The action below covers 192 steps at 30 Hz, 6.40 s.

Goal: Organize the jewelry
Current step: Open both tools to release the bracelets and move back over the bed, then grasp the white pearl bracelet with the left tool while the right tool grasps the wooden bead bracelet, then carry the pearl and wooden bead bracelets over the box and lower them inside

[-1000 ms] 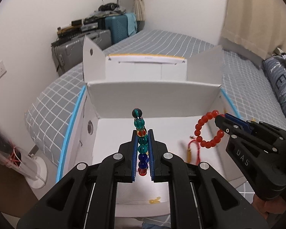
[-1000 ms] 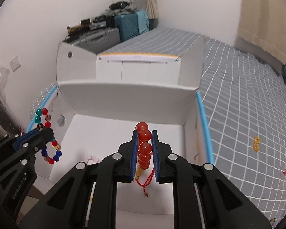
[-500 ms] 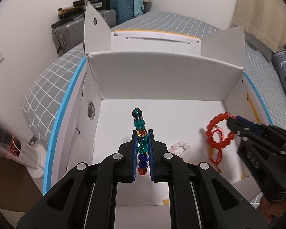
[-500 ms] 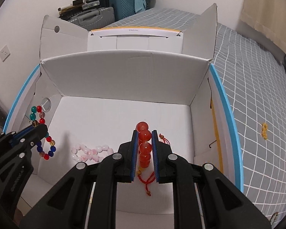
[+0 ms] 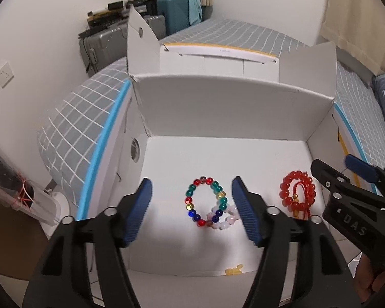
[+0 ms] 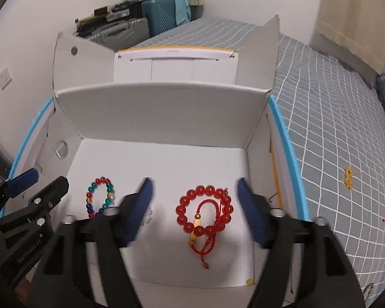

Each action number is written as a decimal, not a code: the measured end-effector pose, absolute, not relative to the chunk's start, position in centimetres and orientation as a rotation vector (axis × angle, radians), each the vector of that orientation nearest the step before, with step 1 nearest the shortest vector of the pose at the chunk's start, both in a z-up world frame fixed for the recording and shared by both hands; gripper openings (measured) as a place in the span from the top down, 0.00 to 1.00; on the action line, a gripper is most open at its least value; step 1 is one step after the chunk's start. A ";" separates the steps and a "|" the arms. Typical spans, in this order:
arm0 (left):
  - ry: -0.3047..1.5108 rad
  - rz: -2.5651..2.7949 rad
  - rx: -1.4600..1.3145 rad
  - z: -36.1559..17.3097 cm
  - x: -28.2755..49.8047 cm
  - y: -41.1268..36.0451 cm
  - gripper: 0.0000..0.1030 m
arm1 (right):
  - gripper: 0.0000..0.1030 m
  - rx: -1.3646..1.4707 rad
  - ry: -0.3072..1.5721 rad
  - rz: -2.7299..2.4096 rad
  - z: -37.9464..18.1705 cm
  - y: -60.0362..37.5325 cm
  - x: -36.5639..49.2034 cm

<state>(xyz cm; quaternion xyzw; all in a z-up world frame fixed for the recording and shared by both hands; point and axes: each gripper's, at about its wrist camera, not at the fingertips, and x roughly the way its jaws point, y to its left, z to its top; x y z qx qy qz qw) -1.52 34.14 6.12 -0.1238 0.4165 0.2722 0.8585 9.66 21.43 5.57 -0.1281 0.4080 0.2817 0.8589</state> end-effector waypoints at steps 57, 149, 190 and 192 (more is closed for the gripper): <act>0.966 -0.029 -0.020 3.7 8.0 -0.7 0.06 | 0.07 -0.063 0.920 0.064 5.6 -21.2 9.0; 0.968 -0.096 -0.012 3.3 8.9 -4.5 0.84 | 0.90 0.126 0.968 0.168 3.1 -25.9 9.5; 0.721 0.177 -0.076 12.5 3.4 11.0 0.84 | 0.89 -0.061 0.679 0.214 12.4 -7.4 9.5; 0.719 0.190 -0.083 12.6 3.0 12.1 0.84 | 0.89 -0.063 0.674 0.241 12.7 -5.7 9.5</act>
